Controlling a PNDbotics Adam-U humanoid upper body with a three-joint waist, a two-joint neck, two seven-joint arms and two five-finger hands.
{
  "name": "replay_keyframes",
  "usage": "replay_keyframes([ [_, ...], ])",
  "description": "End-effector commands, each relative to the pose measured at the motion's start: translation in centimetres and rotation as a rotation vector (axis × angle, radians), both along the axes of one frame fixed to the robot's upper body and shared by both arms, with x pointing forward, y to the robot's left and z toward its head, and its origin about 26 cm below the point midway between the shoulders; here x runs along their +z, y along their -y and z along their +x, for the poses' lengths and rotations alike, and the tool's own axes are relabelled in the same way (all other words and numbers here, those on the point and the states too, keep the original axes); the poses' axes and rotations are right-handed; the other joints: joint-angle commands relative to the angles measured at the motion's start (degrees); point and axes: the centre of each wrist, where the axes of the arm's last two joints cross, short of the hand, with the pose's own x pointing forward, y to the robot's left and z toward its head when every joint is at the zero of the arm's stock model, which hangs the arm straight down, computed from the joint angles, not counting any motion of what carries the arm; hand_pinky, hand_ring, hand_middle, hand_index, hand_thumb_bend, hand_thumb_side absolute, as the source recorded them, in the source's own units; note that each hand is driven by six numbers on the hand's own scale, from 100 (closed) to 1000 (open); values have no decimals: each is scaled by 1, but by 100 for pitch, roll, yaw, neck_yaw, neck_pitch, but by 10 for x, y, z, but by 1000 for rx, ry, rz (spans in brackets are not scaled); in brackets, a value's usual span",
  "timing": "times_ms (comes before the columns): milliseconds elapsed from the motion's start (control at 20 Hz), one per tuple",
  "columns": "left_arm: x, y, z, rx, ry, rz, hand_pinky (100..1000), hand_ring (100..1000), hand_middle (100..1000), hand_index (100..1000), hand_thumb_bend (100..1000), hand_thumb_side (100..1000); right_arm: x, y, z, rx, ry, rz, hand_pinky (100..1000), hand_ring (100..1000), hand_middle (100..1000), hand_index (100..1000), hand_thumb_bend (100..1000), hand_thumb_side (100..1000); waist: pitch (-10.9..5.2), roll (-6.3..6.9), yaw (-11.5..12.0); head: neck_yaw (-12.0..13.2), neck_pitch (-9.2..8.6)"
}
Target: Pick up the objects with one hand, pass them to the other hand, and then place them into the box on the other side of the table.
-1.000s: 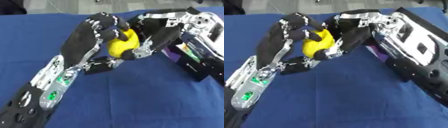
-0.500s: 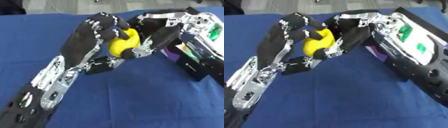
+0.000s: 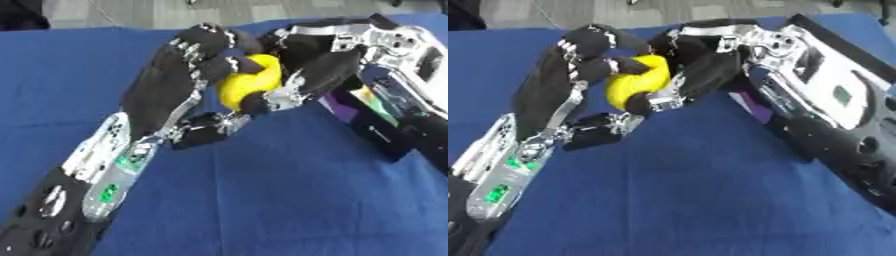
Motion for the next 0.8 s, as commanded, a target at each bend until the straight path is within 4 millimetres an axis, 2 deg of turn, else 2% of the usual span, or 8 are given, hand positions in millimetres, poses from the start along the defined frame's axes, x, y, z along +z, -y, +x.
replay_keyframes([
  [50,2,-3,3,48,12,-5,728,692,679,800,892,100,10,1,-6,29,26,6,741,548,181,506,456,100,-121,-60,-10,-25,-50],
  [300,1,-4,4,86,21,-26,730,704,698,833,1000,100,10,2,-6,26,25,11,741,544,179,505,455,100,-120,-57,-13,-36,-50],
  [800,-2,-5,6,144,18,-79,741,717,723,907,1000,100,8,4,-6,28,19,10,741,540,177,502,452,100,-108,-59,-17,-39,-44],
])
